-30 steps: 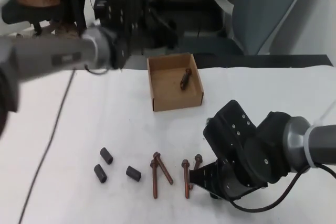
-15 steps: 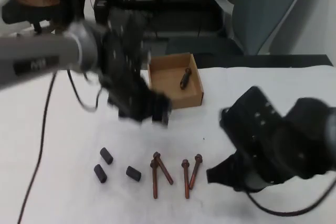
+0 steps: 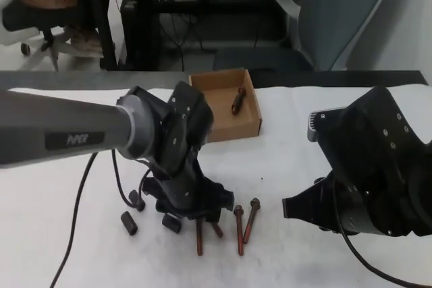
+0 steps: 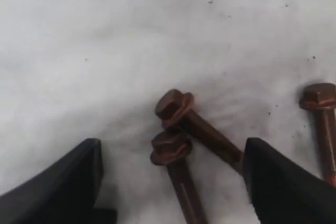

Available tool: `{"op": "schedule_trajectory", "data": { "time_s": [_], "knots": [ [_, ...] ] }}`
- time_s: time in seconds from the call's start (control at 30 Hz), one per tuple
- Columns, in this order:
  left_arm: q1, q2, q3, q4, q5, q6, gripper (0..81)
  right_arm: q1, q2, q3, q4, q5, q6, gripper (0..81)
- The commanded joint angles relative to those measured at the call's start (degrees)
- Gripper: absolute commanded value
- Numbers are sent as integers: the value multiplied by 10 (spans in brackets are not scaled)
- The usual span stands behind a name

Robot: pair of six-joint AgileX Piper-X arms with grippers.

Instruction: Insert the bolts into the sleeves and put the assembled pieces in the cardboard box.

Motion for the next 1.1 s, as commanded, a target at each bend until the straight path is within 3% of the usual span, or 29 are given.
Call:
{"op": "schedule_trajectory", "data": {
  "time_s": [0.0,0.13,0.37,0.5,0.67,0.73,0.8,1.07],
  "knots": [
    [-2,13,3,3,-35,-9,700,-2,-5,2,0,8,-5,6],
    [0,30,3,25,-36,-16,640,-2,-5,5,0,8,-11,6],
    [0,31,3,27,-47,-26,636,-2,-5,5,0,8,-18,6],
    [0,40,3,28,-58,-43,536,-2,-5,5,0,8,-20,6],
    [-8,62,3,46,-47,-52,351,-2,-5,5,-1,16,-22,6],
    [-11,60,3,38,-53,-49,209,-2,-5,5,-1,17,-22,6],
    [-16,54,3,12,-53,-24,7,-2,-5,5,-3,17,-34,6],
    [-35,-40,5,-46,-51,40,18,10,-24,35,-83,11,-103,6]
  ]
}}
